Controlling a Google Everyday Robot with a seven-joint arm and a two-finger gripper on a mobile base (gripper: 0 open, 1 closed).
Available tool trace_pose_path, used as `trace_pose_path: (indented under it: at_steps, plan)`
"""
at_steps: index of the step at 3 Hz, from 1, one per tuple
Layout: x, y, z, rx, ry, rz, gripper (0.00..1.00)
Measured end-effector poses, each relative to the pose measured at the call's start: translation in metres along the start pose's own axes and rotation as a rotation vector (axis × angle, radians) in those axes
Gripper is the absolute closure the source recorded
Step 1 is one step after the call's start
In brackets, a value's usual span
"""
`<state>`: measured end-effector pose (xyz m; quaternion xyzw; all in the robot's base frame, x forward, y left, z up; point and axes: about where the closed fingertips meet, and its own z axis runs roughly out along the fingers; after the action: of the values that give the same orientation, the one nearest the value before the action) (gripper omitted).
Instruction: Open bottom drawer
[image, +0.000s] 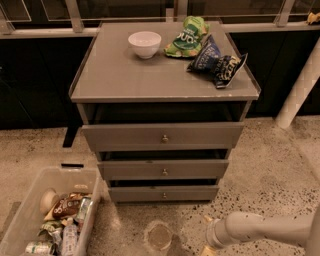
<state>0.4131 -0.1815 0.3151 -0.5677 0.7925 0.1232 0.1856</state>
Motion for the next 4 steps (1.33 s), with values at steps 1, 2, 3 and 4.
trace_pose_path:
  at_steps: [1,2,3,4]
  plan:
    - [0.008,-0.045,0.039,0.102,-0.045,0.034,0.00]
    - [0.008,-0.045,0.039,0.102,-0.045,0.034,0.00]
    - [0.003,-0.058,0.034,0.177,-0.067,-0.001,0.00]
    - [-0.002,-0.073,0.020,0.270,-0.043,-0.071,0.00]
